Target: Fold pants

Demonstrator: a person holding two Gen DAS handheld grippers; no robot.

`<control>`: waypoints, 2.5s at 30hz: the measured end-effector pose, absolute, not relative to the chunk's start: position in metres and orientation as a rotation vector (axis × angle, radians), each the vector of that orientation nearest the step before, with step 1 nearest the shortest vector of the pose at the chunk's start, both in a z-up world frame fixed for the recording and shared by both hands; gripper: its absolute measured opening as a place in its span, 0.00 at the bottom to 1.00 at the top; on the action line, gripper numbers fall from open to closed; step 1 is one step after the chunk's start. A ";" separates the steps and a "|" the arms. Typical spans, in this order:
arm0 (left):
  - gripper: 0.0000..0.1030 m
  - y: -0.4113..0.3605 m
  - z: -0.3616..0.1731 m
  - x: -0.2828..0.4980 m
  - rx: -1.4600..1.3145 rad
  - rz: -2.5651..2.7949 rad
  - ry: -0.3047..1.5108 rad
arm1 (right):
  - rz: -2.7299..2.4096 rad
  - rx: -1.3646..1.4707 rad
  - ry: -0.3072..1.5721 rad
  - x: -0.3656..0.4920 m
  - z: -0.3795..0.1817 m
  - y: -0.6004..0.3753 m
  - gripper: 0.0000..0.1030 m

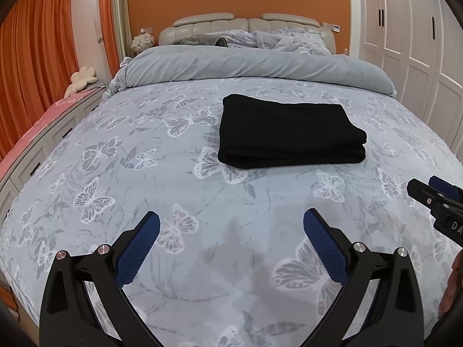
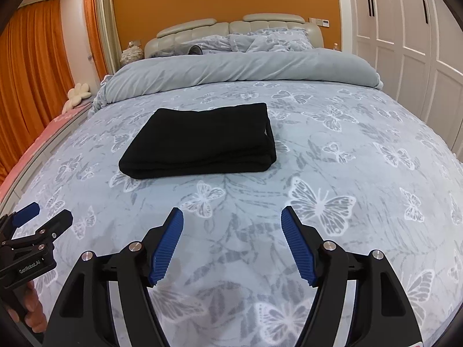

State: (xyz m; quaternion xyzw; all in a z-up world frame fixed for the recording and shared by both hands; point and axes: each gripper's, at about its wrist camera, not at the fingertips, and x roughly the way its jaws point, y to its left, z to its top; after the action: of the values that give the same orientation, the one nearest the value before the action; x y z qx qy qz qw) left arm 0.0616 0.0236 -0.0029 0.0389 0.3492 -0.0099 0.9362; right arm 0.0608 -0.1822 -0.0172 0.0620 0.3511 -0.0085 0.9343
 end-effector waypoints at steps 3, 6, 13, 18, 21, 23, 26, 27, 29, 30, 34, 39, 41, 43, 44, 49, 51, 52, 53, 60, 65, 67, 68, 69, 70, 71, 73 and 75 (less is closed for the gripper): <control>0.95 0.022 -0.004 0.061 0.086 -0.026 0.715 | -0.027 0.128 0.722 0.061 -0.019 -0.185 0.67; 0.95 0.021 -0.004 0.061 0.085 -0.026 0.719 | -0.029 0.135 0.728 0.061 -0.021 -0.187 0.67; 0.95 0.020 -0.006 0.062 0.086 -0.032 0.725 | -0.022 0.127 0.724 0.060 -0.021 -0.186 0.68; 0.95 0.019 -0.007 0.062 0.094 -0.031 0.722 | -0.022 0.122 0.724 0.060 -0.022 -0.184 0.68; 0.95 0.018 -0.007 0.062 0.101 -0.030 0.719 | -0.018 0.124 0.726 0.060 -0.022 -0.184 0.68; 0.95 0.017 -0.007 0.061 0.103 -0.028 0.716 | -0.018 0.121 0.723 0.060 -0.022 -0.184 0.68; 0.95 0.018 -0.008 0.061 0.102 -0.027 0.718 | -0.018 0.119 0.723 0.060 -0.022 -0.183 0.68; 0.95 0.018 -0.008 0.061 0.103 -0.025 0.718 | -0.014 0.119 0.724 0.060 -0.023 -0.184 0.68; 0.95 0.018 -0.008 0.062 0.103 -0.025 0.719 | -0.017 0.120 0.725 0.059 -0.023 -0.183 0.68; 0.95 0.018 -0.008 0.062 0.104 -0.024 0.720 | -0.014 0.119 0.725 0.060 -0.022 -0.184 0.68; 0.95 0.018 -0.008 0.062 0.103 -0.027 0.719 | -0.013 0.118 0.725 0.059 -0.022 -0.183 0.69; 0.95 0.018 -0.008 0.062 0.104 -0.025 0.719 | -0.011 0.116 0.726 0.060 -0.023 -0.183 0.69; 0.95 0.018 -0.008 0.062 0.102 -0.021 0.720 | -0.011 0.117 0.726 0.060 -0.022 -0.183 0.69; 0.95 0.020 -0.009 0.062 0.095 -0.017 0.722 | -0.013 0.117 0.726 0.060 -0.023 -0.182 0.69; 0.95 0.021 -0.009 0.063 0.092 -0.012 0.724 | -0.013 0.118 0.726 0.060 -0.022 -0.182 0.69; 0.95 0.024 -0.009 0.064 0.085 -0.018 0.730 | -0.014 0.118 0.725 0.059 -0.022 -0.182 0.69; 0.95 0.024 -0.009 0.064 0.088 -0.022 0.732 | -0.012 0.117 0.727 0.059 -0.023 -0.182 0.69; 0.95 0.022 -0.010 0.064 0.091 -0.022 0.731 | -0.014 0.117 0.726 0.059 -0.023 -0.181 0.69; 0.95 0.022 -0.010 0.064 0.094 -0.027 0.728 | -0.015 0.117 0.725 0.059 -0.022 -0.181 0.69; 0.95 0.019 -0.010 0.063 0.102 -0.033 0.724 | -0.013 0.115 0.726 0.059 -0.023 -0.180 0.69; 0.95 0.019 -0.010 0.063 0.100 -0.035 0.724 | -0.015 0.113 0.726 0.059 -0.023 -0.180 0.69; 0.95 0.020 -0.010 0.063 0.100 -0.035 0.724 | -0.014 0.115 0.729 0.059 -0.023 -0.180 0.69; 0.95 0.019 -0.010 0.064 0.096 -0.041 0.728 | -0.012 0.115 0.728 0.059 -0.023 -0.179 0.69; 0.95 0.019 -0.009 0.063 0.092 -0.045 0.731 | -0.012 0.113 0.728 0.058 -0.023 -0.179 0.69; 0.95 0.019 -0.009 0.064 0.087 -0.049 0.735 | -0.011 0.112 0.729 0.058 -0.023 -0.178 0.69; 0.95 0.018 -0.009 0.064 0.081 -0.050 0.739 | -0.011 0.110 0.729 0.057 -0.023 -0.178 0.69; 0.95 0.017 -0.010 0.065 0.080 -0.046 0.744 | -0.008 0.108 0.730 0.057 -0.024 -0.178 0.69; 0.95 0.018 -0.010 0.066 0.081 -0.038 0.744 | -0.010 0.108 0.729 0.057 -0.023 -0.177 0.69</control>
State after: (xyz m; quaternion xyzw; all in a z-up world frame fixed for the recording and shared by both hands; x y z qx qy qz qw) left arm 0.0658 0.0178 -0.0101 0.0393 0.3635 -0.0184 0.9306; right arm 0.0570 -0.1774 -0.0233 0.0526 0.3563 -0.0047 0.9329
